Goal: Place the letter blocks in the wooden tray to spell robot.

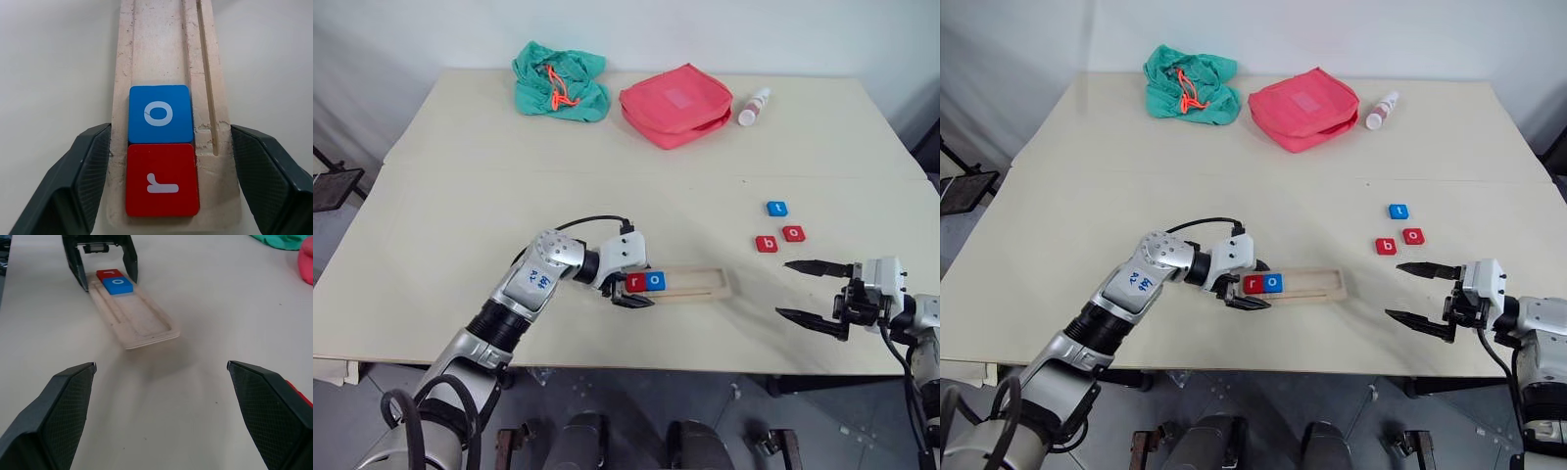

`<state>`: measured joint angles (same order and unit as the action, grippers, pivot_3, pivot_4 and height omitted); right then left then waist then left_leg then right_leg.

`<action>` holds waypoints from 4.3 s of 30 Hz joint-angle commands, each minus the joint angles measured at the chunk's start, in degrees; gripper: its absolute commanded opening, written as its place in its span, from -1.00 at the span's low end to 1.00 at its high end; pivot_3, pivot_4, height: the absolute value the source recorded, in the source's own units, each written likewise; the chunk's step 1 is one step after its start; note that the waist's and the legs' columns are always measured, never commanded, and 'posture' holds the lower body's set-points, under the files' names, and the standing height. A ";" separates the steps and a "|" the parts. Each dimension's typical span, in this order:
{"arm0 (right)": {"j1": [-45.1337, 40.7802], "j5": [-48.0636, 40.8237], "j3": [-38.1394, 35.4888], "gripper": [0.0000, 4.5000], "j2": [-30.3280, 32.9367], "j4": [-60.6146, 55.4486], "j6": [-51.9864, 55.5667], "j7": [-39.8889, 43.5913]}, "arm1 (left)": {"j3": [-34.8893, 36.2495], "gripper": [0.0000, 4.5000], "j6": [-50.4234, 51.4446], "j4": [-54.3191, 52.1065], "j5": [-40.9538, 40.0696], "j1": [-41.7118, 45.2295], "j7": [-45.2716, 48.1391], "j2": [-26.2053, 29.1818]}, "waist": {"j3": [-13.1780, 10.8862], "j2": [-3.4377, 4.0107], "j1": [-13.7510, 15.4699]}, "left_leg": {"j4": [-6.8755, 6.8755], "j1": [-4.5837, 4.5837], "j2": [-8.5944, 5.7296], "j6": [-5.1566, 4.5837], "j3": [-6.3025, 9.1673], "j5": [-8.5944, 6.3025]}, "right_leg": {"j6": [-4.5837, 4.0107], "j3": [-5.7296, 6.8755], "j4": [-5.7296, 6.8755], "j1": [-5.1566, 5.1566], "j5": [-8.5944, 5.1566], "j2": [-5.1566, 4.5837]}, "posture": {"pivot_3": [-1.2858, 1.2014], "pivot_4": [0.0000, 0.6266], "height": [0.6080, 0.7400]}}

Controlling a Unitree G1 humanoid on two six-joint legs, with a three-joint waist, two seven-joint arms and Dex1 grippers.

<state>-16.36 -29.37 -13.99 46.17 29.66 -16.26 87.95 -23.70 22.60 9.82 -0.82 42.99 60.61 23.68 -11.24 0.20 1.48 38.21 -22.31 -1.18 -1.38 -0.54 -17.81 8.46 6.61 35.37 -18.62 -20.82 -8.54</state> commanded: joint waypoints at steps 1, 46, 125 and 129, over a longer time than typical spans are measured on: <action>0.42 -0.45 -1.90 1.00 1.26 -0.16 0.05 0.94 | -0.40 0.99 0.35 -2.39 0.47 -0.36 -0.13 -0.23 | 0.00 0.00 -0.03 | 0.00 0.00 0.00 0.00 -0.01 0.00 | 0.00 0.00 -0.01 0.00 0.00 0.00 | 0.03 -0.52 1.00; 9.20 5.58 -3.40 1.00 -11.59 -39.54 50.71 -61.02 | 28.75 0.99 -36.26 11.87 -24.12 -16.70 21.67 5.37 | 0.01 0.01 0.00 | -0.01 0.03 -0.05 -0.01 0.07 0.00 | 0.00 -0.03 0.21 -0.09 0.00 -0.05 | 0.03 -0.52 1.00; 7.76 8.65 -0.86 -0.35 -23.80 -51.67 56.69 -72.35 | 29.53 1.00 -40.32 15.96 -26.14 -17.87 26.51 4.18 | 0.04 -0.03 -1.40 | -0.14 0.04 -0.02 0.00 0.05 0.01 | 0.00 -0.13 0.50 -0.32 0.00 -0.04 | 0.03 -0.52 1.00; 15.14 7.89 -1.60 -0.35 -25.20 -60.54 59.96 -74.81 | 29.59 1.00 -40.67 17.87 -25.86 -16.75 26.72 4.73 | 0.04 -0.03 -1.37 | -0.14 0.05 -0.03 0.00 0.04 0.01 | 0.00 -0.17 0.51 -0.33 0.00 -0.04 | 0.03 -0.52 1.00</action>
<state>-2.63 -20.66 -14.09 21.58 -26.43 42.72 14.46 4.93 -17.43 27.56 -25.60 25.72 85.92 27.82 -11.21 0.17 0.10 38.06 -22.27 -1.22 -1.38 -0.51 -17.80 8.46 6.43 35.88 -18.94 -20.82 -8.58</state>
